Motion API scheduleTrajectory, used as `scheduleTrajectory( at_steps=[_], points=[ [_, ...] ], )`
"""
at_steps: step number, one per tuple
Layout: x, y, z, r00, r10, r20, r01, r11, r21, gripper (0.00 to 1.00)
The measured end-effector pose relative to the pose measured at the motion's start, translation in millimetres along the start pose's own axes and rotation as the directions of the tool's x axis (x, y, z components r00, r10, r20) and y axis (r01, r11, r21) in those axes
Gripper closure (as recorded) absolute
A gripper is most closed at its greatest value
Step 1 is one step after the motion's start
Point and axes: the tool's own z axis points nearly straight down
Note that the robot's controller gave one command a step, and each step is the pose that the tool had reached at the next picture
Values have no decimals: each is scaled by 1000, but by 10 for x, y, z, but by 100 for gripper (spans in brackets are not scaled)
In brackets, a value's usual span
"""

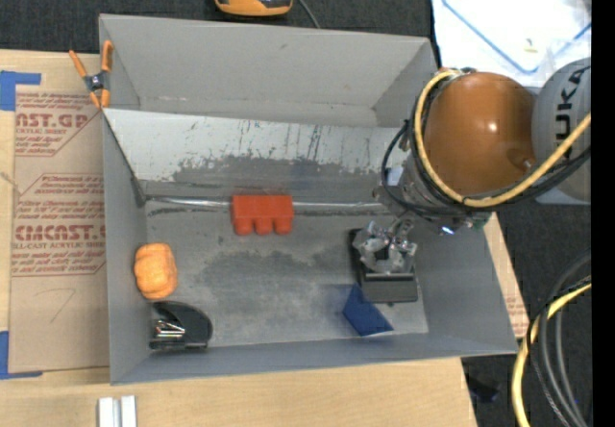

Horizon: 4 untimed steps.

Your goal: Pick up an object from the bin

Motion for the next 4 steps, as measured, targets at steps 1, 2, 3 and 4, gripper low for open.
scheduleTrajectory(
  at_steps=[1, 2, 3, 4],
  points=[
    [215, -100, -108, 997, 72, -2, -72, 997, -4, 100],
    [212, -299, -125, 967, 256, 4, -256, 967, -1, 100],
    [303, -179, 332, 995, -101, 3, 101, 995, -4, 100],
    [256, -147, 391, 999, -45, 2, 45, 999, -7, 100]
  ],
)
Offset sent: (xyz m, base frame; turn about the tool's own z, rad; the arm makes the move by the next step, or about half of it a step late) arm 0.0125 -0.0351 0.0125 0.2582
